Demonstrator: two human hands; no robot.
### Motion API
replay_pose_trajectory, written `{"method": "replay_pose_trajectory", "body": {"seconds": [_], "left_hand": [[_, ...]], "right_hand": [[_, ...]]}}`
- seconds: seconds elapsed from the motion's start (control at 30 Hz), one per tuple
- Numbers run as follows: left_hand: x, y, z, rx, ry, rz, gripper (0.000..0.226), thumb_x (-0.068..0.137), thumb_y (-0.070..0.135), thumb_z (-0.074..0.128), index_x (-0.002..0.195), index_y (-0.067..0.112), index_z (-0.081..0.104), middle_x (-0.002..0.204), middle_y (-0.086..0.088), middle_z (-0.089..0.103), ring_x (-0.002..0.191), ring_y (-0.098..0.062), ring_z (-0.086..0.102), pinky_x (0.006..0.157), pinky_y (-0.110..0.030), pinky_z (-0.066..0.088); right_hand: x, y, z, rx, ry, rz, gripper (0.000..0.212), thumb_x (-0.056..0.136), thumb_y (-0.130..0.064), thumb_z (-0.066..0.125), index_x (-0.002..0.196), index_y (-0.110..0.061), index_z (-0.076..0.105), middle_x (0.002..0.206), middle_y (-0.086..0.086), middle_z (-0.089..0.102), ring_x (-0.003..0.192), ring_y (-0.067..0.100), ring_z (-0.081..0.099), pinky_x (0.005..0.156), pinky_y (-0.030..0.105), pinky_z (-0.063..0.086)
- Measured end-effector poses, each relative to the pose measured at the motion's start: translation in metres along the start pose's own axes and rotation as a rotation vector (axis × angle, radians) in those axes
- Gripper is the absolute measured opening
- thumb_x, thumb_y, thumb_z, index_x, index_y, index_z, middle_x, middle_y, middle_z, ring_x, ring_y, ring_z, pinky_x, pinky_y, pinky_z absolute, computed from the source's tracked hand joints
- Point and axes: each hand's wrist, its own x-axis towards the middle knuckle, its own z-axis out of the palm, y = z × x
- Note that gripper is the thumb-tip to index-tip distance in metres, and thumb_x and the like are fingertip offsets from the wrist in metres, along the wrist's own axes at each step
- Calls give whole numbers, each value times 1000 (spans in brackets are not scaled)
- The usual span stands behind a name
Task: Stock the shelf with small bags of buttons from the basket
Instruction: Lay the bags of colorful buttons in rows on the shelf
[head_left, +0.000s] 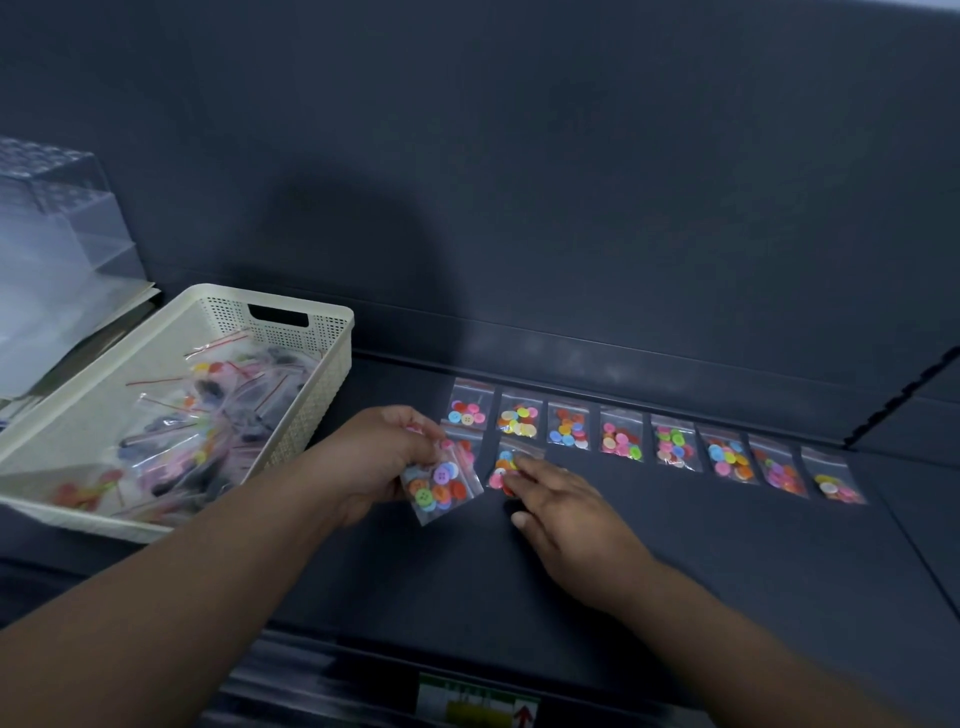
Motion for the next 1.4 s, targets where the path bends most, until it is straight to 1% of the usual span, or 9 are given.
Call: {"method": "replay_pose_trajectory", "body": {"seconds": [0.2,0.47,0.6,0.67,0.77,0.97,1.17,1.3,1.4], "left_hand": [[-1,2,2,2,8,1,17,85,-6,55,80,9,61,75,-12,69,65,-20,67,47,-25,50],[-4,6,6,-5,-11,19,16,85,-6,56,82,8,60,81,-14,68,68,-21,67,49,-25,52],[-3,10,12,-17,-34,20,15,82,-5,63,84,9,62,85,-15,70,71,-23,69,57,-30,55],[-4,11,19,-34,-55,32,18,79,-6,65,80,11,62,83,-12,69,70,-23,67,60,-30,53],[-7,13,33,-61,-98,59,19,80,-8,64,78,11,60,82,-9,64,66,-19,63,58,-28,51],[-5,15,43,-42,-75,-10,23,86,-9,47,97,8,57,99,-19,67,77,-24,68,52,-26,53],[-8,13,50,38,-120,14,21,88,-6,49,102,8,56,101,-19,67,76,-24,68,52,-25,53],[-7,12,57,81,-115,45,21,86,-7,50,93,9,62,97,-16,68,72,-19,67,52,-23,53],[-5,11,58,81,-80,63,21,85,-8,52,90,9,64,91,-12,69,67,-16,66,53,-25,54]], "right_hand": [[6,2,-6,7,-22,-28,49,100,-34,33,148,-24,25,157,-7,14,144,9,9,109,16,-4],[6,4,-7,160,73,-27,44,99,-33,38,143,-25,37,153,-9,26,140,9,20,112,20,14],[9,-7,-19,810,285,195,22,97,-24,48,99,-8,63,96,7,62,91,11,54,85,25,41],[10,-15,-30,1187,195,289,17,94,-22,54,86,-9,61,77,6,58,73,15,52,72,26,44],[9,-19,-35,1346,66,382,7,87,-12,64,84,-17,61,72,-2,64,61,8,59,62,23,48],[-8,13,-42,1257,73,516,15,90,-4,57,81,-15,59,74,0,62,63,8,61,61,25,52],[-17,42,-42,893,139,565,17,90,-2,54,81,-13,62,69,-2,59,58,7,51,53,13,44],[-12,51,-31,712,246,543,20,89,-4,55,104,-16,60,100,-2,62,86,14,60,75,17,47],[-27,50,-29,350,368,408,27,90,-6,53,113,-17,61,110,-5,52,92,10,53,74,-3,32]]}}
